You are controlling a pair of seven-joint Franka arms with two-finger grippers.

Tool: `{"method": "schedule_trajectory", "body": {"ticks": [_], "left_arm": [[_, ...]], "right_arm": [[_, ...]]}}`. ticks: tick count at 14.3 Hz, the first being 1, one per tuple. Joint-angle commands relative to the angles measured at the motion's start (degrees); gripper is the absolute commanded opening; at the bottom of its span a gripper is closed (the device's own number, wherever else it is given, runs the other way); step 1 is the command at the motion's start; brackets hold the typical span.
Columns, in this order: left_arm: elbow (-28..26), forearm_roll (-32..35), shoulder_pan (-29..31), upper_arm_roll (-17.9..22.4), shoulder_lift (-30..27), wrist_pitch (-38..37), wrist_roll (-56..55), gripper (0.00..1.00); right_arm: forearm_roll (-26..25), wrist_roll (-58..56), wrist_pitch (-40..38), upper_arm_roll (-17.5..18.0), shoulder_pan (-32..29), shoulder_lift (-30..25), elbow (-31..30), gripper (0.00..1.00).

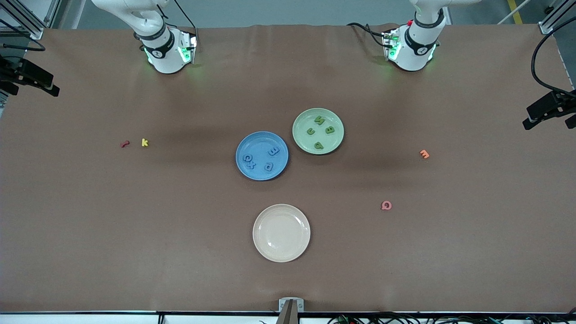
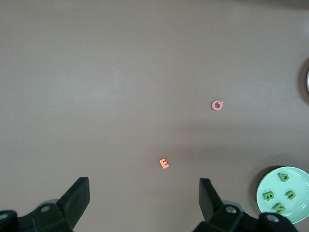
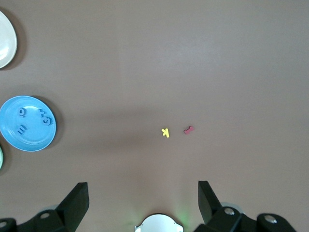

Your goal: Sort letters by color into matching plates

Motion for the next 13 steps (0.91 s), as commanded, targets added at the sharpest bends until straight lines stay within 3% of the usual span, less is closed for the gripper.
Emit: {"method": "schedule_trajectory", "body": {"ticks": [1,13], "left_arm": [[-1.1,-0.1,-2.2,1.8,-1.1,0.7,-0.5,1.0],[-1.1,-0.1,-2.4,3.0,-0.9,0.8,-0.5,1.0]], "right_arm": [[0.8,-0.6,0.4,0.4,-1.1,-1.7,-1.8,1.0],[0.0,-3.4,2.1,0.6,-1.0,-2.4,-2.6,1.0]]}}
